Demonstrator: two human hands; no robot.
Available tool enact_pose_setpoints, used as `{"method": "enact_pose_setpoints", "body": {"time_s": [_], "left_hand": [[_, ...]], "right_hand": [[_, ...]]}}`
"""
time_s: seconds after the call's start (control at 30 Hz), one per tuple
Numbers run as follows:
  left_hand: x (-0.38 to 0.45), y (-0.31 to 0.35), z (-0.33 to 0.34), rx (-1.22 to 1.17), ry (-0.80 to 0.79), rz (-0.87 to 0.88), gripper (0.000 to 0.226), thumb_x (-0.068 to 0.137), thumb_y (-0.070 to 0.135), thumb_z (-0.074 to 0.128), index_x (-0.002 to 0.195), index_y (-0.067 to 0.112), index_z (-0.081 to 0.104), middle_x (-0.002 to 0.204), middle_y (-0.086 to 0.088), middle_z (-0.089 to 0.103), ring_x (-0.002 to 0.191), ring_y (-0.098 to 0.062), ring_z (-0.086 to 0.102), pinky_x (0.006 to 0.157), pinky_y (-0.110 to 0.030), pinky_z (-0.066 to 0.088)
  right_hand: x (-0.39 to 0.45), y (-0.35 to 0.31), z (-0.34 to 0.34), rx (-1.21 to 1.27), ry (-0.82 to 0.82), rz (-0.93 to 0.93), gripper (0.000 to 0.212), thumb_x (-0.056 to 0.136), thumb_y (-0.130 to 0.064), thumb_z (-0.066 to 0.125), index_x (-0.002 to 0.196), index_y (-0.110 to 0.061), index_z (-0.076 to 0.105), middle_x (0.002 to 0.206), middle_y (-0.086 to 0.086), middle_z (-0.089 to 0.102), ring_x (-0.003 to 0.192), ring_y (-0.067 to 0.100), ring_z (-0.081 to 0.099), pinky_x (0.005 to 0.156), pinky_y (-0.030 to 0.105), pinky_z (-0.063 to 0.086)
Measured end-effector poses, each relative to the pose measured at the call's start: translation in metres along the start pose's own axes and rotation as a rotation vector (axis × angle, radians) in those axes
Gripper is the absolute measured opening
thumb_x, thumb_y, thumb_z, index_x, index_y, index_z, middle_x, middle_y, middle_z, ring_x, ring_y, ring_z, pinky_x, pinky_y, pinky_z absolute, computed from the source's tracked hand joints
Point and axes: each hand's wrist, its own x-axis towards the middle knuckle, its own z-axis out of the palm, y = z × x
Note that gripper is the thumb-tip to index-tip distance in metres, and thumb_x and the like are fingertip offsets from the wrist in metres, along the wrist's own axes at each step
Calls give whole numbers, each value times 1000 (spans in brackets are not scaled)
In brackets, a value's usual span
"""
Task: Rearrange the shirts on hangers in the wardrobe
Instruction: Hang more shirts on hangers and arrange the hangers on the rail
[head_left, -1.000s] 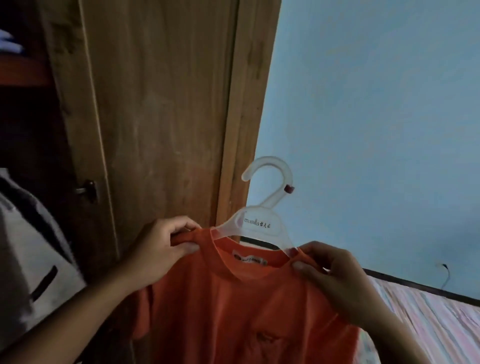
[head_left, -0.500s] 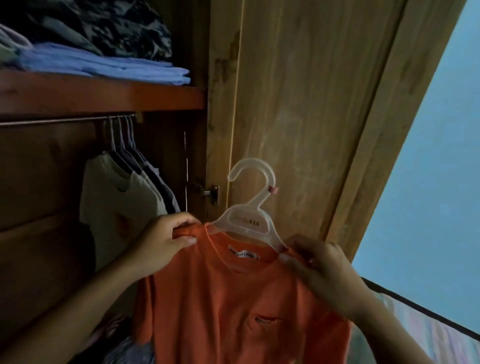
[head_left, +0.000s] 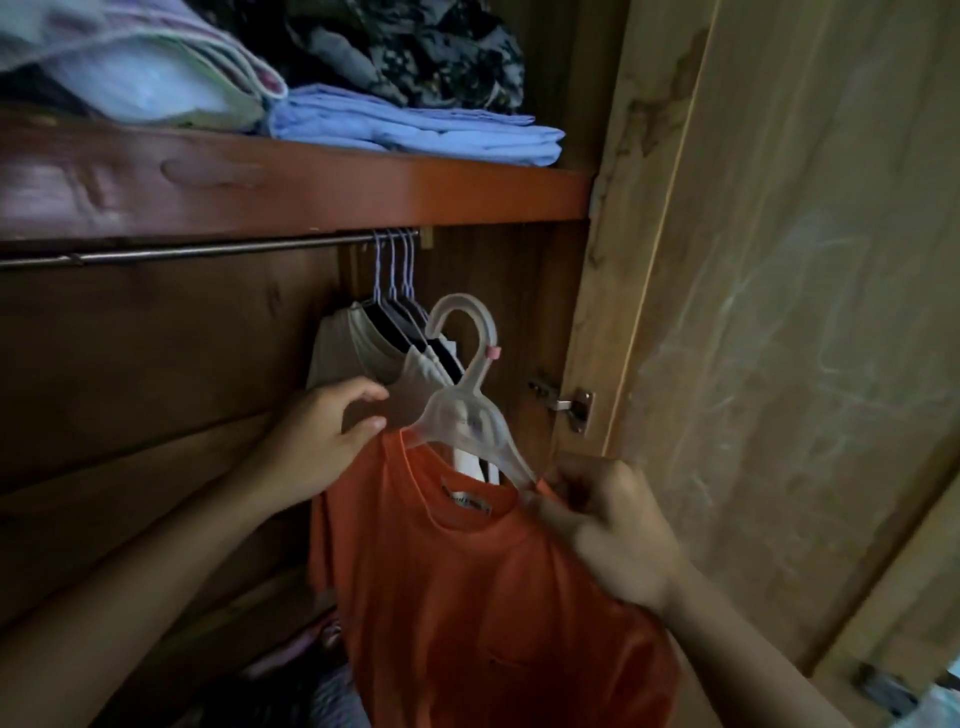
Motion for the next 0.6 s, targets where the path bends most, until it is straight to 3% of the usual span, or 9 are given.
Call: {"method": "enact_pose_setpoints", "body": {"time_s": [0.03,0.1,0.17,0.2,0.27,0.43,0.6], "left_hand": [[3,-2,-6,43,49,-16,27,91,13,67,117,18,66,114,1,68,105,-3,59,84,-6,38],[10,-4,-17,152,140,-55,34,92,19,65,126,18,62,116,-5,67,108,-17,62,79,-10,40],[19,-7,-27,320,203,-52,48,93,22,62,139,15,52,140,-11,56,130,-25,50,102,-25,39],[24,-9,-32,428,221,-38,56,93,24,61,145,11,45,151,-12,44,141,-25,37,114,-31,30],[35,-14,-40,624,244,-11,70,92,27,61,152,7,30,161,-13,24,150,-24,16,121,-37,15],[55,-36,-53,822,232,-151,90,89,31,63,156,7,9,165,-10,3,152,-24,-4,120,-41,3],[65,-45,-57,898,221,-267,92,90,35,61,156,7,4,165,-11,-4,151,-25,-12,120,-43,-5]], "right_hand": [[8,-1,8,7,-7,-3,30,86,-31,72,61,-42,58,58,-18,56,56,0,53,54,14,35],[26,0,24,15,-36,12,19,84,-33,70,66,-32,65,60,-13,61,59,0,57,57,22,41],[46,1,40,13,-58,42,16,83,-33,68,73,-22,70,65,-5,66,64,4,61,61,31,47],[57,1,49,19,-60,50,18,83,-33,68,73,-19,71,66,-3,67,66,7,63,62,33,48],[78,-2,64,8,-53,44,25,83,-35,65,71,-14,69,67,1,66,71,17,65,63,33,48],[131,-10,92,-56,3,26,31,86,-32,59,69,-7,63,76,14,66,82,36,64,62,29,37],[178,-25,99,-16,46,80,24,80,-26,59,84,-5,70,94,19,69,89,41,65,66,31,43]]}}
